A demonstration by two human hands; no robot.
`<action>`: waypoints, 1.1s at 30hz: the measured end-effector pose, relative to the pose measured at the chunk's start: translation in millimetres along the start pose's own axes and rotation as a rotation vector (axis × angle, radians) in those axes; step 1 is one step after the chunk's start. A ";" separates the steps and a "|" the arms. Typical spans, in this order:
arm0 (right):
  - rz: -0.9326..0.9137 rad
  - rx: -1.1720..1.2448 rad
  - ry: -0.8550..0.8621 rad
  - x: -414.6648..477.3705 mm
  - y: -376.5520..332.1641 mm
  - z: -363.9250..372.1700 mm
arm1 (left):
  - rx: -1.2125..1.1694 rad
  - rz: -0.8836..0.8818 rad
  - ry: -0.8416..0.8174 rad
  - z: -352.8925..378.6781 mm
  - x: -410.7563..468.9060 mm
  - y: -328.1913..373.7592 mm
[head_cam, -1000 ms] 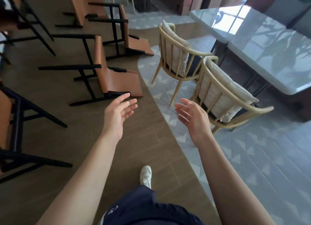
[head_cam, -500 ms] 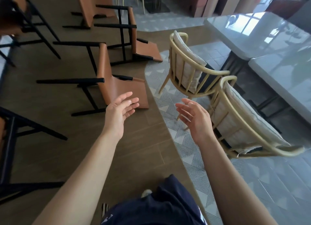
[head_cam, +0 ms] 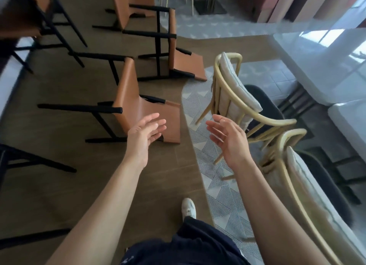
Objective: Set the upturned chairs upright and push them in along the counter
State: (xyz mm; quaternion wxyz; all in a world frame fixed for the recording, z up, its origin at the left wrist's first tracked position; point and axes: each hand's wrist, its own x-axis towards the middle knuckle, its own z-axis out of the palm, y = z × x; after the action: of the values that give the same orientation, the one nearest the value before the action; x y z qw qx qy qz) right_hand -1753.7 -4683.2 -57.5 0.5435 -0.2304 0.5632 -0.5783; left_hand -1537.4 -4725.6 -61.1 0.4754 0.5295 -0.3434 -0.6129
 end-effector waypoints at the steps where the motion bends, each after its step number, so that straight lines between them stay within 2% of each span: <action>1: 0.010 -0.016 -0.017 17.5 -6.4 -1.6 | -0.012 -0.001 0.019 9.1 13.0 1.8; 9: 0.076 -0.092 -0.089 110.3 -30.5 6.5 | -0.058 0.007 0.110 41.6 84.1 9.7; 14: 0.111 -0.095 -0.107 156.1 -31.5 21.0 | -0.068 -0.002 0.113 51.9 126.6 9.7; 33: 0.195 -0.152 -0.021 372.5 -14.5 125.2 | 0.030 -0.111 0.061 38.2 363.3 33.2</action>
State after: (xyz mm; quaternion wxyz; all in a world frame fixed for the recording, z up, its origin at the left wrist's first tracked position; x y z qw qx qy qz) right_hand -1762.0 -5067.5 -140.8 0.5840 -0.2211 0.6196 -0.4757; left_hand -1562.7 -5082.9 -139.8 0.4430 0.5734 -0.3082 -0.6165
